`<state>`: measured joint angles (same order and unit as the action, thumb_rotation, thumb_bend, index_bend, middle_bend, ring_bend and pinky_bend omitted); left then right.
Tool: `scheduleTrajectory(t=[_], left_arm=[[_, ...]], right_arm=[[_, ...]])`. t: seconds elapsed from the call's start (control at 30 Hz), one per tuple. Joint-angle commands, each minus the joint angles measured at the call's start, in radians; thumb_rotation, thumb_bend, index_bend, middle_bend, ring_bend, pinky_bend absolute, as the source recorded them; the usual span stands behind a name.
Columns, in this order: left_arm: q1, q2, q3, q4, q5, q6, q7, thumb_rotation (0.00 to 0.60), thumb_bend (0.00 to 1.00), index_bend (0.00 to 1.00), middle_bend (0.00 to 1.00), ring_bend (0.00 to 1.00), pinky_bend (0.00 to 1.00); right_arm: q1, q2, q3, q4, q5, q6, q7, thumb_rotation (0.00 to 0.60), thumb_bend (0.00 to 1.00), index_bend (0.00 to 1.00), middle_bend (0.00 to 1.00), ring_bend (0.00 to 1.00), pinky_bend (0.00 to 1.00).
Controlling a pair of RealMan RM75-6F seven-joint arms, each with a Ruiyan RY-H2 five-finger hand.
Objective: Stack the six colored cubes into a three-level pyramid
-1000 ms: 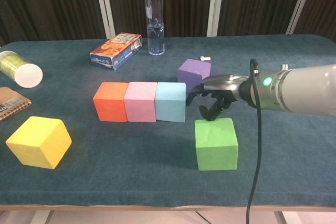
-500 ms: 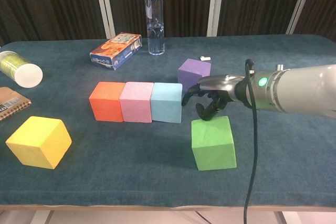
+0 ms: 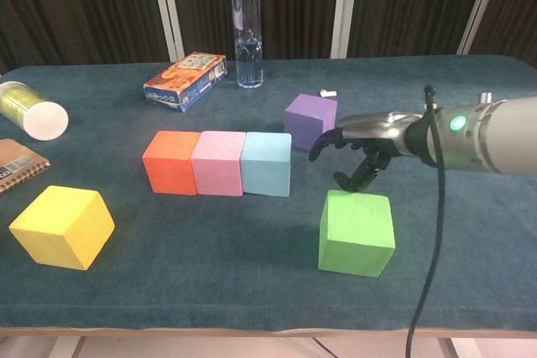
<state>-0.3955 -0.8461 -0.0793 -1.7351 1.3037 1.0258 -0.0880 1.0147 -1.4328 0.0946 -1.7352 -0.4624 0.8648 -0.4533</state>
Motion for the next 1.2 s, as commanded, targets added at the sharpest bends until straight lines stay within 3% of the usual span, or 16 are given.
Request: scheduleTrajectory(t=[0.03, 0.13, 0.3, 0.57, 0.73, 0.83, 0.9, 1.2], left_arm=[[-0.001, 0.001, -0.002, 0.002, -0.003, -0.002, -0.002, 0.600, 0.06, 0.09, 0.06, 0.00, 0.10], [-0.004, 0.000, -0.003, 0.002, -0.007, -0.006, 0.000, 0.600, 0.06, 0.09, 0.06, 0.00, 0.10], [-0.005, -0.002, -0.004, -0.009, -0.008, -0.003, 0.017, 0.600, 0.06, 0.09, 0.06, 0.00, 0.10], [0.000, -0.002, 0.003, -0.020, -0.007, 0.002, 0.033, 0.600, 0.06, 0.09, 0.06, 0.00, 0.10], [0.020, 0.006, 0.026, -0.036, 0.045, 0.008, -0.028, 0.600, 0.06, 0.09, 0.06, 0.00, 0.10], [0.037, -0.002, 0.063, -0.048, 0.134, 0.018, -0.064, 0.600, 0.07, 0.11, 0.06, 0.00, 0.10], [0.034, -0.054, 0.117, -0.044, 0.232, -0.012, -0.028, 0.600, 0.07, 0.11, 0.06, 0.00, 0.10], [-0.013, -0.205, 0.120, 0.006, 0.188, -0.100, 0.082, 0.600, 0.09, 0.11, 0.06, 0.00, 0.07]], right_arm=[[-0.048, 0.077, 0.010, -0.078, -0.097, 0.055, 0.044, 0.600, 0.42, 0.18, 0.00, 0.00, 0.00], [-0.072, 0.113, 0.040, -0.105, -0.130, 0.101, 0.079, 0.600, 0.33, 0.16, 0.00, 0.00, 0.00], [-0.092, 0.175, 0.080, -0.120, -0.122, 0.075, 0.140, 0.600, 0.31, 0.14, 0.00, 0.00, 0.00], [-0.142, 0.230, 0.028, -0.165, -0.211, 0.049, 0.157, 0.600, 0.26, 0.14, 0.00, 0.00, 0.00], [-0.169, 0.258, 0.017, -0.196, -0.262, 0.059, 0.172, 0.600, 0.26, 0.14, 0.00, 0.00, 0.00], [-0.187, 0.284, 0.017, -0.215, -0.291, 0.067, 0.188, 0.600, 0.26, 0.13, 0.00, 0.00, 0.00], [-0.204, 0.324, 0.037, -0.235, -0.298, 0.068, 0.232, 0.600, 0.26, 0.13, 0.00, 0.00, 0.00], [-0.242, 0.426, 0.049, -0.248, -0.340, 0.002, 0.323, 0.600, 0.26, 0.13, 0.00, 0.00, 0.00]])
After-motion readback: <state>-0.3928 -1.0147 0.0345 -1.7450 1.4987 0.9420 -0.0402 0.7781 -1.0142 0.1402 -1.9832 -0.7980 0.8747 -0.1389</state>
